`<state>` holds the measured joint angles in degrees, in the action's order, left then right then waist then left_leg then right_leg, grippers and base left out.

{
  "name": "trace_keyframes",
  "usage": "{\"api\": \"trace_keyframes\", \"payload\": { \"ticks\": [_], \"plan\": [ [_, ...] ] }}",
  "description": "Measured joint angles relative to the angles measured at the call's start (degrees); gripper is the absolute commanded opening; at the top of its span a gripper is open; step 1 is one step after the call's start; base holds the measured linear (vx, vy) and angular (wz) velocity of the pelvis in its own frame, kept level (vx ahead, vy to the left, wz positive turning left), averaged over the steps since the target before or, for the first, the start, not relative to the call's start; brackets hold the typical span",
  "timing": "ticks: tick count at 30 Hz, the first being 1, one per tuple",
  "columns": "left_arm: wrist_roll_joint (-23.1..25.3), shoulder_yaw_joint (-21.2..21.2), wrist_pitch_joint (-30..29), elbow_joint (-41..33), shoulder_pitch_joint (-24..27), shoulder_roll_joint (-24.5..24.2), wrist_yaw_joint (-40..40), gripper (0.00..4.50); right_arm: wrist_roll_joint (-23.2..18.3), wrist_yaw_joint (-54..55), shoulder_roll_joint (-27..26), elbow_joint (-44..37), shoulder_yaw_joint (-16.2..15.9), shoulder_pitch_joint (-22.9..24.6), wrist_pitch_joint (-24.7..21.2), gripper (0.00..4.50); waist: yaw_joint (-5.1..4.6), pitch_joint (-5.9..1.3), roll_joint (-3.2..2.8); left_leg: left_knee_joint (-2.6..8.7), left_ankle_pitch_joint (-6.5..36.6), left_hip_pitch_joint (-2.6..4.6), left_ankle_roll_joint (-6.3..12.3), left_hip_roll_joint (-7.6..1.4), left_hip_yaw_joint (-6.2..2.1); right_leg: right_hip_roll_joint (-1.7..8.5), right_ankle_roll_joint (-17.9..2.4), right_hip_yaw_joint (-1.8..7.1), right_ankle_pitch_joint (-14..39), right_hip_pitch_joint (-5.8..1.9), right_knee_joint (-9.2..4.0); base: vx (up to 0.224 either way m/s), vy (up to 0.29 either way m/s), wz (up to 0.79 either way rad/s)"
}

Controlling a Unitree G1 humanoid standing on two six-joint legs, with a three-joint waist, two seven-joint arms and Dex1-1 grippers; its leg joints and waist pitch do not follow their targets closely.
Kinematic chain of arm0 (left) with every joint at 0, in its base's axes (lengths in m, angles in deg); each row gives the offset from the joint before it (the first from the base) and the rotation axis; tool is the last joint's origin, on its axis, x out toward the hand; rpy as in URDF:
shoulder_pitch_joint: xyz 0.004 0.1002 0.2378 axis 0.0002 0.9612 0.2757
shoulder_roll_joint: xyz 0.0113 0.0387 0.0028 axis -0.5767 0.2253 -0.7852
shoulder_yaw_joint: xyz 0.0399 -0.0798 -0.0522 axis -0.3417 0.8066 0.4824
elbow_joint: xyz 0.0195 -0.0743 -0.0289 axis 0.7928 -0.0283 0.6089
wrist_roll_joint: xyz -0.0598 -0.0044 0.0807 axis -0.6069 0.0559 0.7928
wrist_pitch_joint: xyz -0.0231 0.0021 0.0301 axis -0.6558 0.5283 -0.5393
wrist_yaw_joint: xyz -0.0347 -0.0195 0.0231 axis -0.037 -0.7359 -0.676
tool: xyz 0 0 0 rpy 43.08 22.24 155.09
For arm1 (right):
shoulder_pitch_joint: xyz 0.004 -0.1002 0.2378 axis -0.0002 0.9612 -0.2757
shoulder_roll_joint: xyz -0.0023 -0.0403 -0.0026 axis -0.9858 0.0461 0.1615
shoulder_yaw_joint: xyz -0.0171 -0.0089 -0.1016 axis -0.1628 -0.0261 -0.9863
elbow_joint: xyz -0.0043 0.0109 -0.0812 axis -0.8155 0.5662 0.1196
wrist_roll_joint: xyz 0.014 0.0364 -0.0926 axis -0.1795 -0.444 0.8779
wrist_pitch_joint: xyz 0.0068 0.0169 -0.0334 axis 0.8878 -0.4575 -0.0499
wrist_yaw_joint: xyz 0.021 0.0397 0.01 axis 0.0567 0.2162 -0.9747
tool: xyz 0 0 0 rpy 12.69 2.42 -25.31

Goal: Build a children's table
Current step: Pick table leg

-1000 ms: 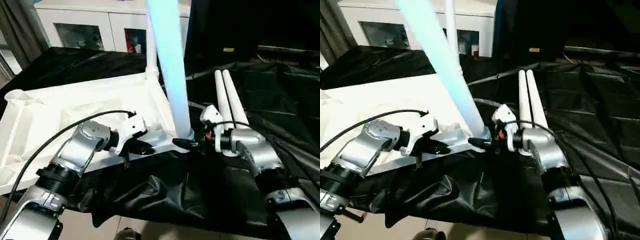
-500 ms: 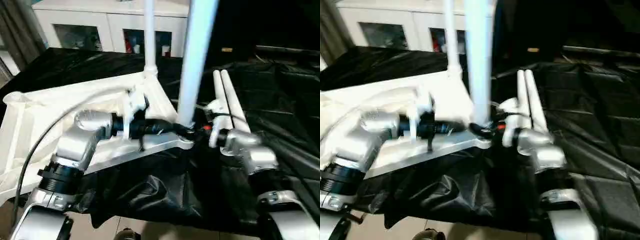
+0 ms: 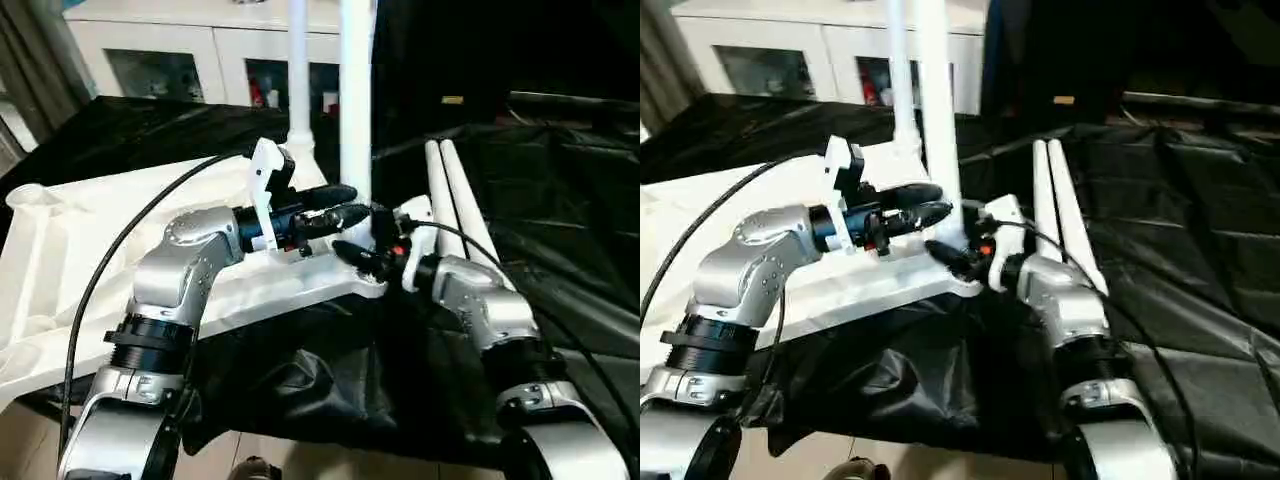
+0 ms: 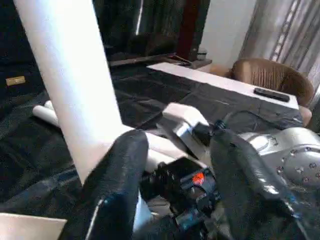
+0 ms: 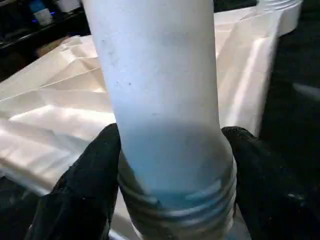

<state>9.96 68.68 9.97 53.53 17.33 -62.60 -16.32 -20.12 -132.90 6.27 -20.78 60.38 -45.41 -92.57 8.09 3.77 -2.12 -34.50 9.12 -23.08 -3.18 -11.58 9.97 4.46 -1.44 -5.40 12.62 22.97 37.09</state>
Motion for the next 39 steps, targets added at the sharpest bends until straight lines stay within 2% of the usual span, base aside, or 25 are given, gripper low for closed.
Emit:
{"api": "trace_keyframes", "payload": {
  "ticks": [3, 5, 8, 10, 13, 15, 18, 23, 27, 32, 33, 36, 38, 39],
  "plan": [
    [0.6, 0.1, 0.5, 0.3, 0.1, -0.1, -1.0, 2.83, -0.1, 0.9, 0.0, -0.6, 0.5, 0.0, -0.2, 2.8, 0.01, 0.0, 0.0, -0.01, 0.0, 0.0, 0.0, 0.0, 0.0, 0.0, 0.0, 0.0, 0.0, -0.01, 0.0, 0.0, 0.0, 0.0],
    [0.5, 0.3, 1.1, 0.8, 0.1, -0.2, -1.4, 3.15, -0.3, 2.5, -0.2, -0.9, 0.9, -0.1, -0.2, 2.8, 0.05, 0.0, -0.01, -0.01, 0.0, 0.0, 0.0, 0.0, 0.0, 0.0, 0.0, 0.0, 0.0, -0.01, 0.0, 0.0, 0.0, 0.0],
    [0.4, 0.8, 1.5, 1.0, 0.0, -0.3, -1.8, 3.24, -0.6, 3.5, -0.2, -0.9, 1.9, -0.1, -0.2, 2.8, 0.03, 0.0, -0.01, -0.01, 0.0, 0.0, -0.01, 0.0, 0.0, 0.0, 0.0, 0.0, 0.0, -0.01, 0.0, 0.0, 0.0, 0.0],
    [0.4, 1.3, 1.7, 2.2, -0.4, -0.2, -2.6, 3.58, -1.1, 3.6, -0.1, -0.9, 1.9, -0.2, -0.2, 2.8, 0.02, 0.0, -0.01, -0.01, 0.0, 0.01, -0.01, 0.0, 0.0, 0.0, 0.0, 0.0, 0.0, -0.01, 0.0, 0.0, 0.0, 0.0],
    [0.4, 2.0, 2.6, 3.7, -1.2, 0.3, -4.4, 3.67, -1.3, 3.6, -0.2, -1.6, 1.8, -0.2, -0.2, 2.8, 0.02, 0.0, -0.01, -0.01, 0.0, 0.01, -0.01, 0.0, 0.0, 0.0, 0.0, 0.0, 0.0, -0.01, 0.01, 0.0, 0.0, 0.0],
    [0.2, 2.4, 2.9, 4.6, -1.7, 0.7, -5.4, 3.91, -1.4, 3.5, -0.4, -3.0, 1.8, 0.0, -0.2, 2.8, 0.02, 0.0, -0.01, -0.01, 0.0, 0.01, -0.01, 0.0, 0.0, 0.0, 0.0, 0.0, 0.0, -0.01, 0.0, 0.0, 0.0, 0.0],
    [-0.7, 4.2, 3.3, 6.8, -2.9, 3.0, -6.8, 4.05, -2.4, 2.0, -0.8, -6.2, 1.1, 0.7, -0.2, 2.8, 0.18, 0.0, -0.01, -0.01, 0.0, -0.01, 0.0, 0.0, 0.0, 0.0, 0.0, 0.0, 0.0, -0.01, -0.01, 0.0, 0.0, 0.0],
    [-3.1, 4.2, 3.2, 8.5, -5.2, 6.3, -7.7, 4.48, -3.0, -1.6, -1.0, -9.2, -2.1, 2.8, -1.2, 2.8, 0.24, 0.0, -0.01, -0.03, 0.0, 0.0, 0.0, 0.0, -0.01, 0.0, 0.1, 0.0, -0.1, -0.04, -0.02, 0.0, 0.0, 0.0],
    [-5.6, 5.2, 1.4, 8.7, -6.5, 8.2, -7.6, 4.5, -3.0, -2.1, -0.9, -10.8, -2.8, 4.4, -1.8, 2.8, 0.2, -0.01, -0.02, -0.04, 0.0, 0.0, 0.0, 0.0, -0.01, 0.0, 0.1, 0.0, -0.1, -0.04, -0.01, 0.0, 0.0, 0.0],
    [-7.1, 6.3, 0.2, 8.8, -8.0, 8.3, -7.7, 4.5, -3.1, -2.1, -0.3, -11.7, -2.8, 4.5, -2.2, 2.8, 0.09, -0.14, -0.33, -0.06, 0.0, 0.0, 0.0, 0.0, -0.02, 0.0, 0.1, 0.01, -0.1, -0.06, -0.03, 0.0, 0.0, 0.0],
    [-7.2, 6.4, 0.2, 8.8, -8.1, 8.2, -7.7, 4.21, -3.1, -2.1, -0.2, -11.8, -2.8, 4.5, -2.3, 2.8, 0.08, -0.19, -0.43, -0.06, 0.0, 0.0, 0.0, 0.0, -0.02, 0.0, 0.1, 0.01, -0.1, -0.06, -0.03, 0.0, 0.0, 0.0],
    [-7.5, 6.5, 0.2, 9.7, -8.2, 8.0, -7.8, 3.97, -3.5, -2.5, 0.2, -12.3, -3.0, 4.6, -2.7, 2.8, 0.14, -0.25, -0.57, -0.05, 0.0, 0.0, 0.01, 0.0, -0.03, 0.0, 0.1, -0.01, -0.1, -0.05, -0.02, 0.0, 0.0, 0.0],
    [-7.5, 6.9, -0.1, 9.9, -8.2, 7.6, -7.9, 3.97, -3.5, -3.1, 0.7, -12.3, -3.3, 4.6, -3.0, 2.8, 0.13, -0.25, -0.57, -0.06, 0.0, 0.0, 0.01, 0.0, -0.03, 0.0, 0.1, -0.01, -0.1, -0.06, -0.03, 0.0, 0.0, 0.0],
    [-7.5, 7.0, -0.3, 9.9, -8.3, 7.4, -8.1, 3.7, -3.5, -3.3, 0.8, -12.3, -3.5, 4.7, -3.3, 2.8, 0.13, -0.25, -0.57, -0.06, 0.0, 0.0, 0.01, 0.0, -0.03, 0.0, 0.1, -0.01, -0.1, -0.06, -0.03, 0.0, 0.0, 0.0]
  ]
}}
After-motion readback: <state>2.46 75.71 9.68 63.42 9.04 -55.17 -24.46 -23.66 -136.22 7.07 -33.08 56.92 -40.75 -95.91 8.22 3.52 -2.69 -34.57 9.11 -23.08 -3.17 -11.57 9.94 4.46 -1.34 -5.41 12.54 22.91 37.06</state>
